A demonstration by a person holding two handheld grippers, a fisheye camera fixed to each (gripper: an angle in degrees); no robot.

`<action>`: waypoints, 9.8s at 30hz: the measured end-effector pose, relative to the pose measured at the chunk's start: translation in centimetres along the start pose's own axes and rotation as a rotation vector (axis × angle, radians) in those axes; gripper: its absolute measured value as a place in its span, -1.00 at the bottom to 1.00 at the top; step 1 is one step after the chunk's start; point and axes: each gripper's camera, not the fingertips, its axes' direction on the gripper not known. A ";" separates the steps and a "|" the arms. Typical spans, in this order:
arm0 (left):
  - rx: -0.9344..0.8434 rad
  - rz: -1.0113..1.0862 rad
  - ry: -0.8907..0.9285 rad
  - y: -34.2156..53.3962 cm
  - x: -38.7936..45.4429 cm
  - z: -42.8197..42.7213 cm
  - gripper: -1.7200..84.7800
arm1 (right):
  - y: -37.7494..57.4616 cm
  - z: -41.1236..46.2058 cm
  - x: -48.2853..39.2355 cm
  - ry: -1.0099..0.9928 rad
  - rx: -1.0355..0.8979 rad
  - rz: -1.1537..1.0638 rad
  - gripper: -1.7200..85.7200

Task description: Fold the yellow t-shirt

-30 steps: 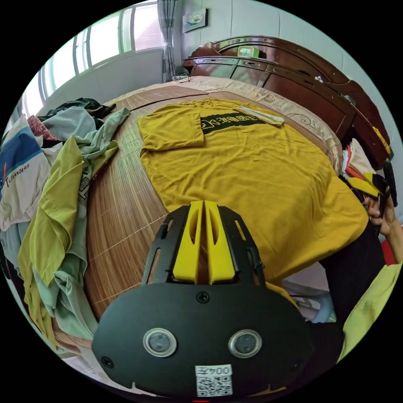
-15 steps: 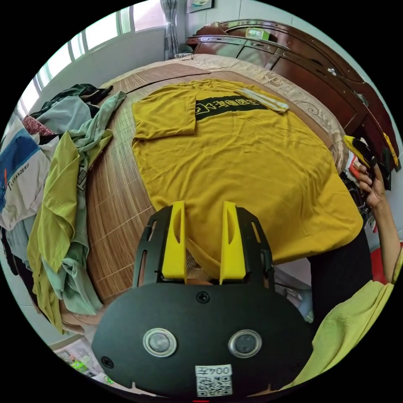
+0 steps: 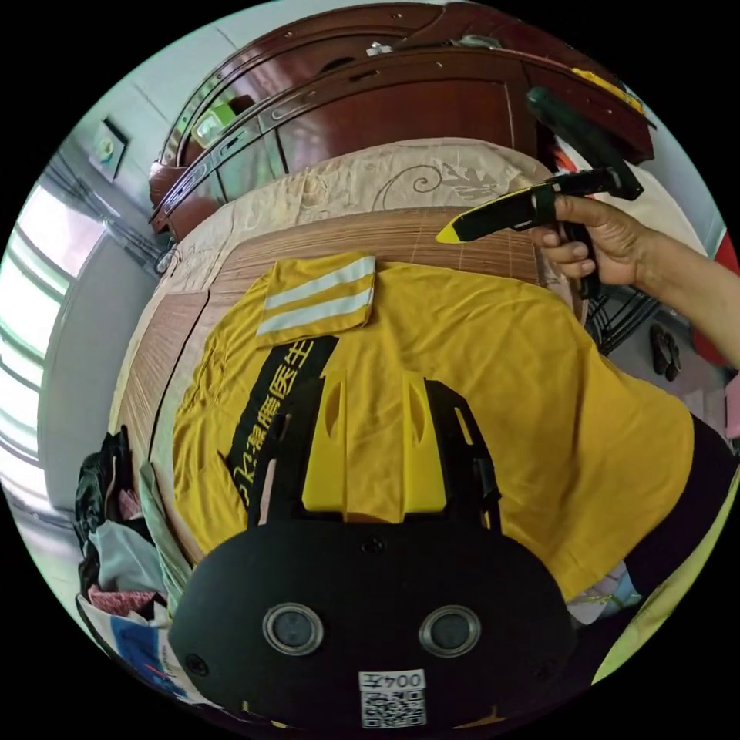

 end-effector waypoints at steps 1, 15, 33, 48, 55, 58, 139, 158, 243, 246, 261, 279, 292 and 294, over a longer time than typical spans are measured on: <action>-0.014 0.007 0.020 -1.0 0.0 1.8 -0.74 | -0.1 0.2 0.1 -0.006 0.002 0.002 -0.80; -0.011 0.060 -0.042 -2.3 2.5 10.5 -0.88 | -2.7 6.1 -3.1 0.012 -0.033 -0.045 -0.82; -0.051 0.101 -0.035 -1.5 2.8 10.8 -0.90 | -11.9 18.6 -12.0 0.313 -0.244 -0.241 -0.77; 0.014 -0.003 0.082 -4.1 -4.0 2.1 -0.73 | -11.7 17.7 -15.6 0.415 -0.195 -0.270 -0.73; 0.104 -0.402 0.305 4.9 -11.8 -6.7 -0.77 | -9.6 15.5 -15.7 0.366 -0.248 -0.234 -0.79; 0.101 -0.558 0.346 11.7 -13.8 -10.9 -0.84 | -8.2 10.0 -16.3 0.298 -0.115 -0.189 -0.85; -0.122 -1.000 0.657 16.0 -13.1 -64.3 -0.90 | 31.9 -24.2 -2.3 -0.471 -0.224 0.494 -0.89; 0.694 -1.373 1.097 44.0 -11.9 -66.3 -0.66 | 33.7 -24.1 -8.3 -0.384 -0.126 0.494 -0.84; 0.807 -1.133 0.964 22.9 -9.1 -87.3 -0.89 | 26.5 -38.7 -5.7 -0.686 0.071 0.149 -0.90; 0.789 -1.166 0.974 23.1 -7.3 -87.6 -0.88 | 27.5 -39.6 -5.3 -0.675 0.061 0.155 -0.90; 0.859 -1.257 0.997 18.4 -12.7 -87.6 -0.89 | 23.0 -37.8 0.0 -0.816 0.150 0.259 -0.90; 0.814 -1.351 0.900 9.1 -36.0 -78.0 -0.89 | 1.1 -23.1 3.1 -0.784 0.106 0.345 -0.90; 0.596 -1.536 0.886 5.9 -48.4 -55.5 -0.88 | -8.9 -2.3 9.3 -0.639 -0.026 0.525 -0.89; 0.582 -1.581 0.906 6.3 -48.9 -51.6 -0.88 | -10.2 2.4 10.2 -0.617 -0.058 0.555 -0.89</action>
